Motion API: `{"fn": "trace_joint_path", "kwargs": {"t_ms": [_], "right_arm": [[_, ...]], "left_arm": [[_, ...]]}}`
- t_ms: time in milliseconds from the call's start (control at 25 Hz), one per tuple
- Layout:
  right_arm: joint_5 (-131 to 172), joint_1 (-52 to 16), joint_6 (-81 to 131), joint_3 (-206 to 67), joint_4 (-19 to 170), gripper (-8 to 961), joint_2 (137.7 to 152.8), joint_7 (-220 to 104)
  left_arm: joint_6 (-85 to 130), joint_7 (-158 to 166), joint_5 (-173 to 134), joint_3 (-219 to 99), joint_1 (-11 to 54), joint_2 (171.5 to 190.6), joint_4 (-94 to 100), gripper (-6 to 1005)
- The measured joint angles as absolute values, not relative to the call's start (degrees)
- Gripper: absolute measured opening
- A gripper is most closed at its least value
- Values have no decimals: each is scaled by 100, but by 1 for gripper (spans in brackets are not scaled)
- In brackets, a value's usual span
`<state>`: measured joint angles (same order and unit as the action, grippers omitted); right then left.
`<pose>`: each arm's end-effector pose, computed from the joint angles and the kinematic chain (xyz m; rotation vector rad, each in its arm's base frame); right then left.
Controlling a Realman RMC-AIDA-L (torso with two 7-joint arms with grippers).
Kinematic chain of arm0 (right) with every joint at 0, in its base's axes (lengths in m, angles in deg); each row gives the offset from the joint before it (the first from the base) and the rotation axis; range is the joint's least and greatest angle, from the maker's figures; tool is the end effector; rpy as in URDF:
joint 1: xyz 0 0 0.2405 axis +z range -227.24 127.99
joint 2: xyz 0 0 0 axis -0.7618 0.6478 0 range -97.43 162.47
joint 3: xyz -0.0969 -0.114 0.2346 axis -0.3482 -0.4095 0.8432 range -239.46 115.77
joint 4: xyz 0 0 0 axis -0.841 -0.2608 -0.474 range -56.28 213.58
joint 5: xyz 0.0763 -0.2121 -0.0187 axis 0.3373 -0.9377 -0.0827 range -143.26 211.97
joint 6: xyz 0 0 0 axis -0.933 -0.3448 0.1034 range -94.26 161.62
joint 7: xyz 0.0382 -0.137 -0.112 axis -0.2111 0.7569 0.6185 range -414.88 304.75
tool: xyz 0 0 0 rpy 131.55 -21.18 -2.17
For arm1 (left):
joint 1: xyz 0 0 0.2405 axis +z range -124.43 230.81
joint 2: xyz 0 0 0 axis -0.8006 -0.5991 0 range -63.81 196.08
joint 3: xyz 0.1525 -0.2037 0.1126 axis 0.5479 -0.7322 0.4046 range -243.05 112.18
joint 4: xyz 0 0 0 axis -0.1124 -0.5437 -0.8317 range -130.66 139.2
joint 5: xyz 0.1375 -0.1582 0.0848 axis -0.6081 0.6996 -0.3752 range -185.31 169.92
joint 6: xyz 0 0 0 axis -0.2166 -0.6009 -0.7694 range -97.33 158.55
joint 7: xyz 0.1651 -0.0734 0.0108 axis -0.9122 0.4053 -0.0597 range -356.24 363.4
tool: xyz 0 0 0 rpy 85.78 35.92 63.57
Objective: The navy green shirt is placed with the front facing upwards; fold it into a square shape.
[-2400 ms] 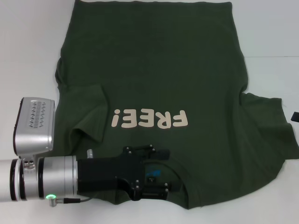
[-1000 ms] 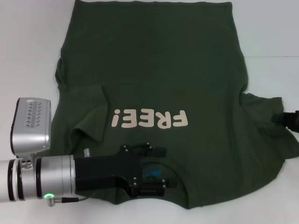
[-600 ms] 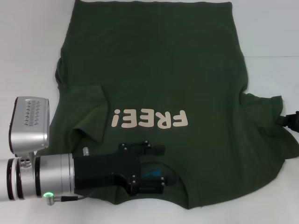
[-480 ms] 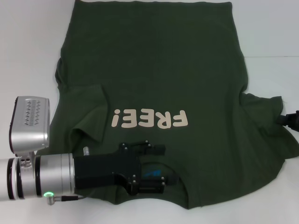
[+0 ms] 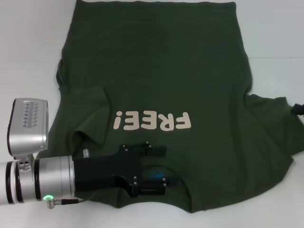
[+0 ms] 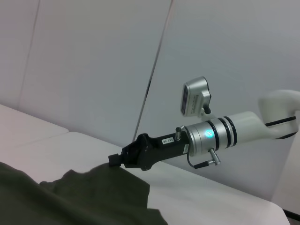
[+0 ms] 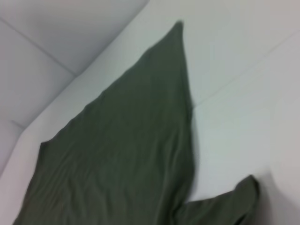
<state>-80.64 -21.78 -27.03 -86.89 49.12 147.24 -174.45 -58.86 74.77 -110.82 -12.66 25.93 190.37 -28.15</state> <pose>0.4002 0.4045 0.0207 -1.6770 1.6826 0.7910 -0.2375 0.3207 -0.1089 -2.8347 -0.5497 -0.9286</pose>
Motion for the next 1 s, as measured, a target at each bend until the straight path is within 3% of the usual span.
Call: {"fn": "trace_joint_path", "kwargs": {"t_ms": [440, 1000], "right_arm": [[-8040, -1934, -2238, -8750, 4852, 1, 14653, -17100], [-7954, -1633, -1804, -8744, 4842, 3, 14680, -16532]], "left_arm": [[-5885, 7477, -11057, -1292, 2606, 19049, -2810, 829], [-5814, 7478, -10984, -1287, 2599, 19050, -2737, 830]]}}
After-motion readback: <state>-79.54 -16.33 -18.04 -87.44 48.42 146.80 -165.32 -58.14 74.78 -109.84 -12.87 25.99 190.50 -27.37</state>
